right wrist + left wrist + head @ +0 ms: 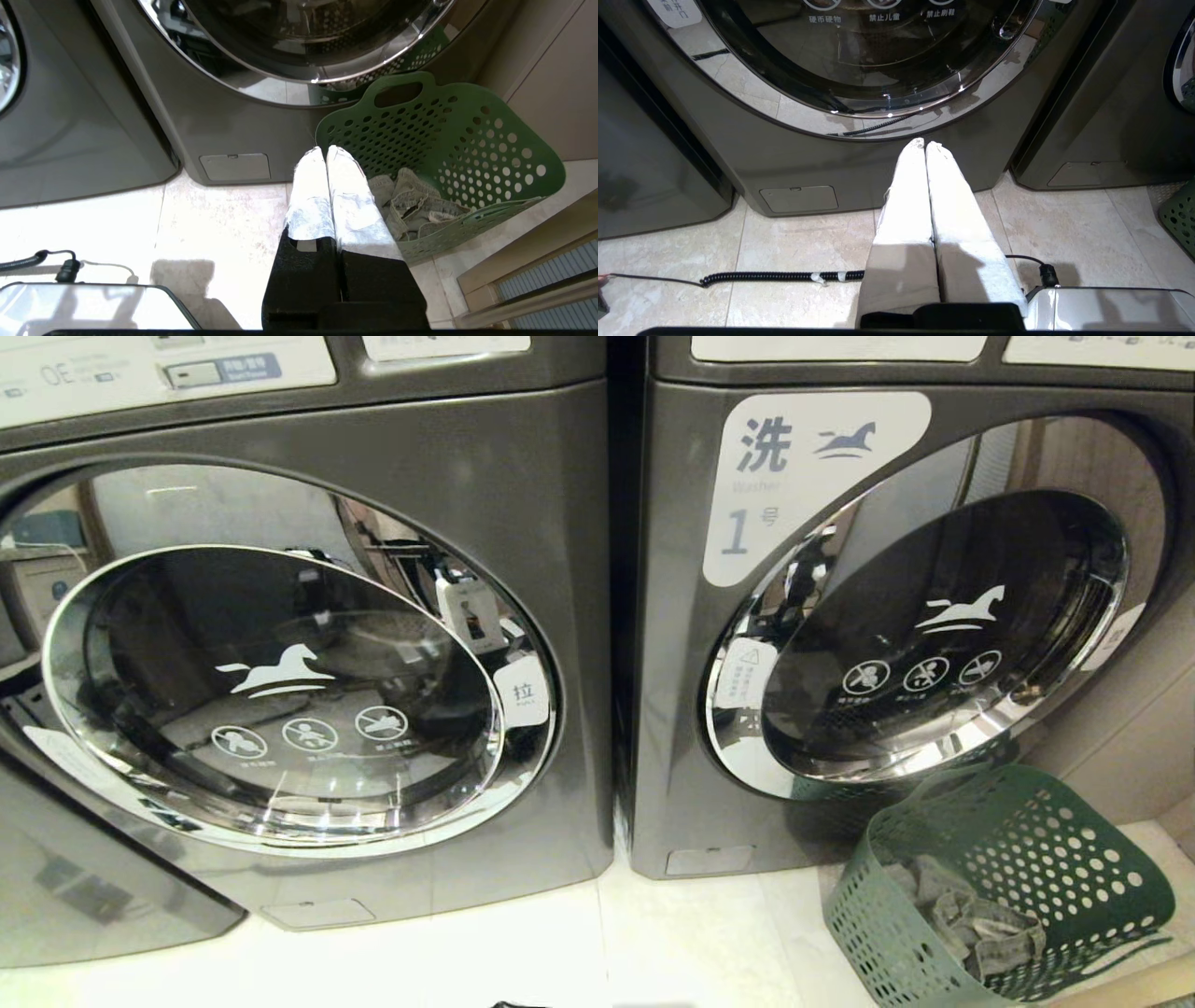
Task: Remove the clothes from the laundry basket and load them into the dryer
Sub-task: Take the clothes out of the basket
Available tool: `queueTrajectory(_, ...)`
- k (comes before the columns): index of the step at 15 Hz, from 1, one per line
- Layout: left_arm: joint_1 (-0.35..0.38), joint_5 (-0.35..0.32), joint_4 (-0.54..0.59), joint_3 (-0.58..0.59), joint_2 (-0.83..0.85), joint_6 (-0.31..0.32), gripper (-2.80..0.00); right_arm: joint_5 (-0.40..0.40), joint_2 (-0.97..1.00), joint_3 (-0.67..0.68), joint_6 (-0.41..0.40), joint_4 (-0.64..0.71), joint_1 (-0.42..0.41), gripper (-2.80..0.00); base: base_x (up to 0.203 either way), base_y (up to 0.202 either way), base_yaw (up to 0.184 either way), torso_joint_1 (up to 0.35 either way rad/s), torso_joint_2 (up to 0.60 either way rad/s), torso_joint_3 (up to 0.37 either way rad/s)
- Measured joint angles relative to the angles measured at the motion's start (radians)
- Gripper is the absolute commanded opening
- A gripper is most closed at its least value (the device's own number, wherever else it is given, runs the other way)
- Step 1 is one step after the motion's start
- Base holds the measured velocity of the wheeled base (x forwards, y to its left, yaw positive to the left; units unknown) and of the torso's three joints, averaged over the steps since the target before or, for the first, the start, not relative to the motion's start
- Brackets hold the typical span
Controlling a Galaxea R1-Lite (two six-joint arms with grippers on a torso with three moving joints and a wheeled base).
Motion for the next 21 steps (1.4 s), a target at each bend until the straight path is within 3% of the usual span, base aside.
queueTrajectory(21,0.0,0.0,0.0,0.0,0.0,0.003,-2.8,0.001,0.0,0.0,-0.013,-0.002,0.0,-2.8,0.0,0.0,0.0,0.002,0.0,-0.195)
